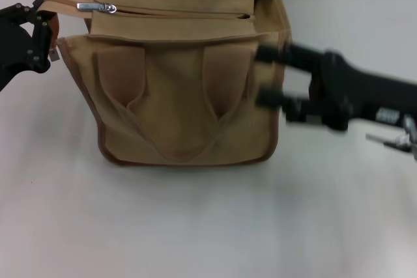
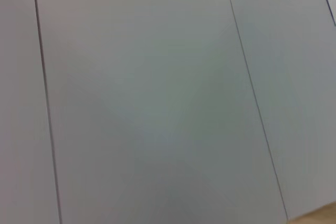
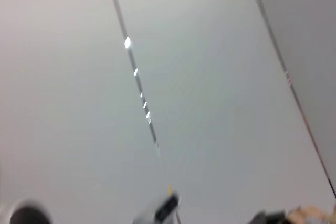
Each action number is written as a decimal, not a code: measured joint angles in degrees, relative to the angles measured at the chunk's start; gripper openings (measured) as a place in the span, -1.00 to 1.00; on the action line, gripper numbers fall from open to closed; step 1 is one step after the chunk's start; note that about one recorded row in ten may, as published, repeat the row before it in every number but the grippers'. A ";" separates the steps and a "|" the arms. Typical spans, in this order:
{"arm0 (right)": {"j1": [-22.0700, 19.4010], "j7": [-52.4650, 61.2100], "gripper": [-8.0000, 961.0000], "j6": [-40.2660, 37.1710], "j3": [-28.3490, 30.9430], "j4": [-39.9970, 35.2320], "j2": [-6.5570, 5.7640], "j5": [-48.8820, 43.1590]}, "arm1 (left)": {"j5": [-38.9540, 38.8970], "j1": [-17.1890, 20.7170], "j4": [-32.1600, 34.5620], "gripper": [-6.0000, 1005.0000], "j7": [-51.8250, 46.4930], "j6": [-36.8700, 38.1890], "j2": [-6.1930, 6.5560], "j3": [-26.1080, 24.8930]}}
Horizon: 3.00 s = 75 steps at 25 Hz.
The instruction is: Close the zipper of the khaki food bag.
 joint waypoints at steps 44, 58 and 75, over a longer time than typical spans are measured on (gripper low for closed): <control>26.62 50.66 0.70 31.12 -15.86 -5.03 0.02 -8.43 | -2.76 -0.35 -4.02 -0.95 0.89 8.20 -0.09 0.16; 28.84 53.59 0.44 32.47 -19.01 -5.65 0.16 -8.59 | -2.77 -1.56 -4.67 -0.95 0.43 8.72 -0.17 0.42; 30.23 54.74 -0.05 36.67 -23.19 -5.43 0.56 -8.43 | -2.21 -2.53 -5.26 -0.95 0.35 11.30 -0.17 1.42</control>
